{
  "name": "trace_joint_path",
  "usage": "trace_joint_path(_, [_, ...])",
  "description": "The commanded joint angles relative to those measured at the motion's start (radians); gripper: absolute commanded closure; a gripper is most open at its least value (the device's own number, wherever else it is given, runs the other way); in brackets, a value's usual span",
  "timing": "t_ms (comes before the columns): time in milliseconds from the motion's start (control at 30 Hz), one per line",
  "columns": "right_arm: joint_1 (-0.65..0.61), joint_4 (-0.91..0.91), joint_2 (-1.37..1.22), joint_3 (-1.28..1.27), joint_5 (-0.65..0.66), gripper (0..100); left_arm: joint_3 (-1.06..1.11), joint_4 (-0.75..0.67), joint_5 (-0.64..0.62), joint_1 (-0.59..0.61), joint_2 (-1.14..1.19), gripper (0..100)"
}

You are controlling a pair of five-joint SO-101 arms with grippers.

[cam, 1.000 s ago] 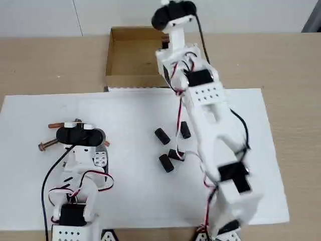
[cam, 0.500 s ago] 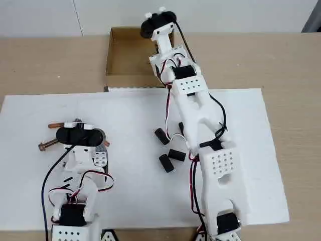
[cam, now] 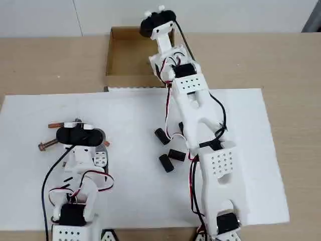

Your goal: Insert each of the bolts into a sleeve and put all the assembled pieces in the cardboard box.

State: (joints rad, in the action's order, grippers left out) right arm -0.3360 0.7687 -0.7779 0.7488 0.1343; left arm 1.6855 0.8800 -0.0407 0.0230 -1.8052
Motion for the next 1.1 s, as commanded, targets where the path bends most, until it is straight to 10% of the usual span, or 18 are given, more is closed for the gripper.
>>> trace_joint_path(0, [-0.004, 0.127, 0.137, 0.054, 0.002, 89.4, -0.005, 0.002, 0.000, 0.002, -0.011, 99])
trace_joint_path(700, [-0.018, 0.894, 0.541, 0.049, -0.133, 89.4, -0.005, 0.002, 0.000, 0.002, -0.011, 99])
trace_joint_path(1067, [-0.085, 0.906, 0.842, -0.302, -0.158, 89.4, -0.005, 0.002, 0.000, 0.002, -0.011, 99])
